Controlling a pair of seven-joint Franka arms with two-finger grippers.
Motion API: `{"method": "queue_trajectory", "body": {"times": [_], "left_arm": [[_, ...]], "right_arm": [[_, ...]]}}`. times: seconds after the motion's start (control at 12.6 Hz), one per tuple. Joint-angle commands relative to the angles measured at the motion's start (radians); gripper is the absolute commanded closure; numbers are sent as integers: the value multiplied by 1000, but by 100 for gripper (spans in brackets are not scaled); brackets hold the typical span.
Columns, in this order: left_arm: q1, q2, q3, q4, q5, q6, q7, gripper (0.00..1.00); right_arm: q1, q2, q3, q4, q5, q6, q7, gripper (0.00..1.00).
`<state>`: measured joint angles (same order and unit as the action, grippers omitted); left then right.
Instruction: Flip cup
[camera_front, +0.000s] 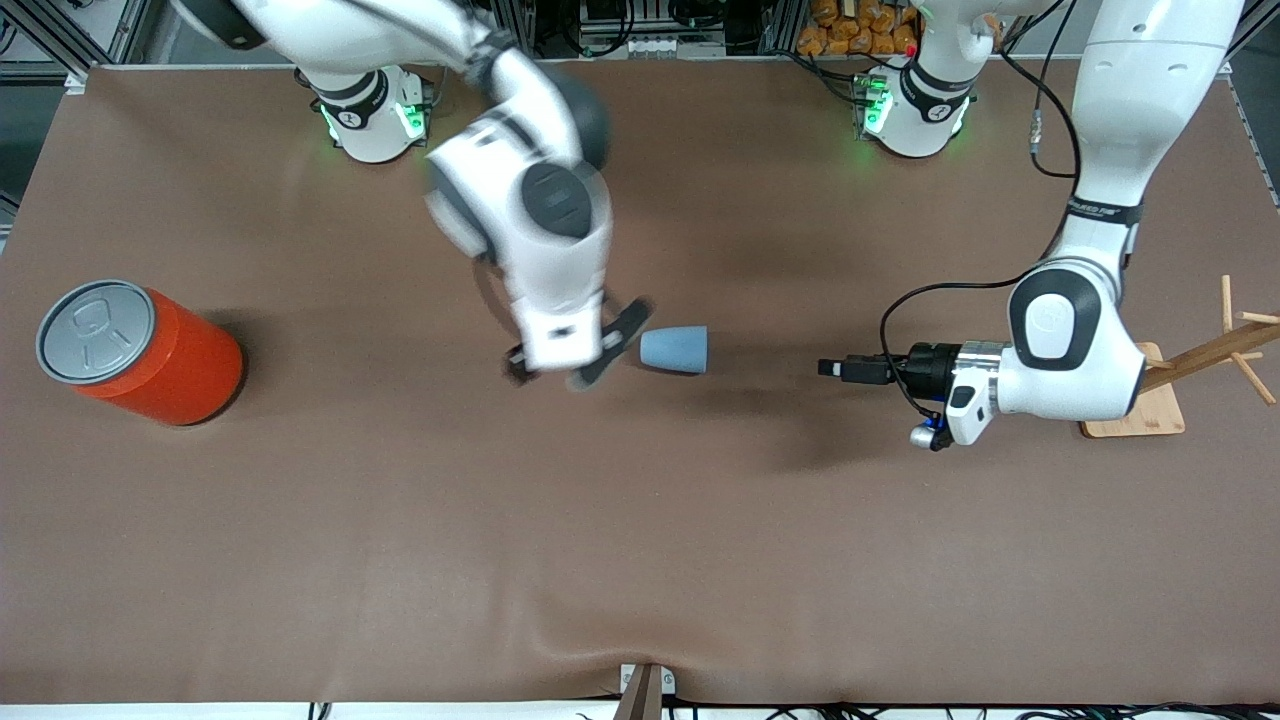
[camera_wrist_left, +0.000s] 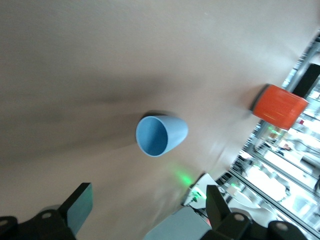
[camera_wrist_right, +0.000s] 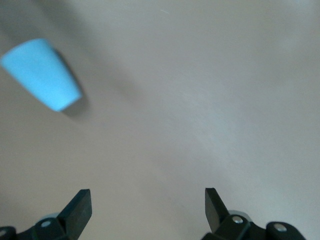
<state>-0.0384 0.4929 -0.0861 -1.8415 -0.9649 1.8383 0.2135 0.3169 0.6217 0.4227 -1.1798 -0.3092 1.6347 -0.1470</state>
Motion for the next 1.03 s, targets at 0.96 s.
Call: {"method": "queue_trajectory", "body": {"times": [0.96], "left_arm": [[-115, 194, 0, -99, -559, 39, 605, 0]], "right_arm": [[-340, -449, -296, -176, 327, -157, 406, 0]]}}
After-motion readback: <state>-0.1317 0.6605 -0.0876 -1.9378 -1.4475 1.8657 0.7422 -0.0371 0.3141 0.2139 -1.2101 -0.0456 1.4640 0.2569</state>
